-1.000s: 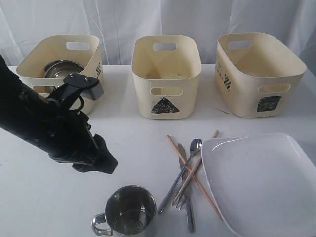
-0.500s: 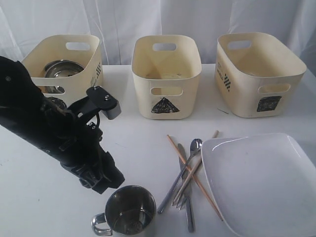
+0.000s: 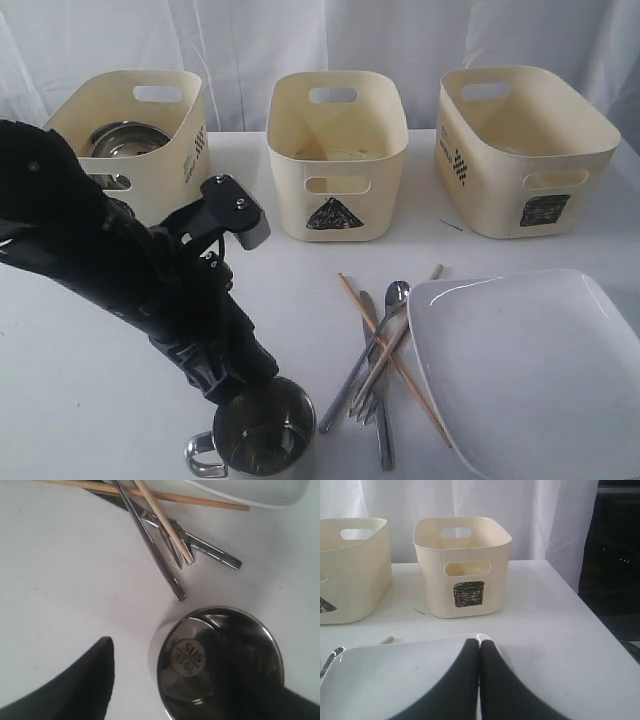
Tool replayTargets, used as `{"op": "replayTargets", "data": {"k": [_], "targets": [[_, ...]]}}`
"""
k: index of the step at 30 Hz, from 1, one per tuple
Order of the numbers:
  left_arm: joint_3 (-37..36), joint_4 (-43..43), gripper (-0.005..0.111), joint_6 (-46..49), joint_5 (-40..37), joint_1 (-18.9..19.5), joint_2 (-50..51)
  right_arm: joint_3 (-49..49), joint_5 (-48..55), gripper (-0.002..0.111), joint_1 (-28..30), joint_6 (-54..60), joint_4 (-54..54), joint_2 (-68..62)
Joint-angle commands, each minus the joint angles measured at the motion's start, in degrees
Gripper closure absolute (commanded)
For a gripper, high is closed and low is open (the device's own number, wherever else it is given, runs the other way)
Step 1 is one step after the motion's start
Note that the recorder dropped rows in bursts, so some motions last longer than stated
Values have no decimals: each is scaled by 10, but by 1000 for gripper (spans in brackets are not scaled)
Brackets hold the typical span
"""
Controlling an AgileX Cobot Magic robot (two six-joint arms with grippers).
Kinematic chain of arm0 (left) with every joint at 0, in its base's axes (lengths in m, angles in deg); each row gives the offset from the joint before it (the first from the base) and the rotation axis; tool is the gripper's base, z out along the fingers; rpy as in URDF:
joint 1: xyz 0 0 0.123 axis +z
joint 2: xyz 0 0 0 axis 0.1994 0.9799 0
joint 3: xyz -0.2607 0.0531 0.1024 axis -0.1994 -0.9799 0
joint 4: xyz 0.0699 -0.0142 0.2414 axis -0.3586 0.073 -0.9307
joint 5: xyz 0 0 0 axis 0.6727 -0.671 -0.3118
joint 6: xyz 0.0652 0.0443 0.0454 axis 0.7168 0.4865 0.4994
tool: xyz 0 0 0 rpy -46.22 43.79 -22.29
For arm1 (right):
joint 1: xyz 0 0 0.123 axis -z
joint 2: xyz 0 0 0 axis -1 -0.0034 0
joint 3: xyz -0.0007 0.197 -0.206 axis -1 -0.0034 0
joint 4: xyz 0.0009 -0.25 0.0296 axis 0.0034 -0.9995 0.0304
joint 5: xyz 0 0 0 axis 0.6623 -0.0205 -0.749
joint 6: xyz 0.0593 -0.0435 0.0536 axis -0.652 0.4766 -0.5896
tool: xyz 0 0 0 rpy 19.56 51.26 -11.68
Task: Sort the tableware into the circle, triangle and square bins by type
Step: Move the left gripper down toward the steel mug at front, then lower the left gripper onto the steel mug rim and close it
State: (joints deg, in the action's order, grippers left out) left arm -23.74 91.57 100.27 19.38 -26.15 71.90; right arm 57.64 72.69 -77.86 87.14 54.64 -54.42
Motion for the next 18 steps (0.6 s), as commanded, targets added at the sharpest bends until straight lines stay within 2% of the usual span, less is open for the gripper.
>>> {"op": "replayTargets", "data": {"k": [1,18], "targets": [[-3,5,47,4,-2,-4,21,-3,-1,108,1,2,1,4],[-3,6,47,15,13,-4,58,-3,-1,108,1,2,1,4]]}}
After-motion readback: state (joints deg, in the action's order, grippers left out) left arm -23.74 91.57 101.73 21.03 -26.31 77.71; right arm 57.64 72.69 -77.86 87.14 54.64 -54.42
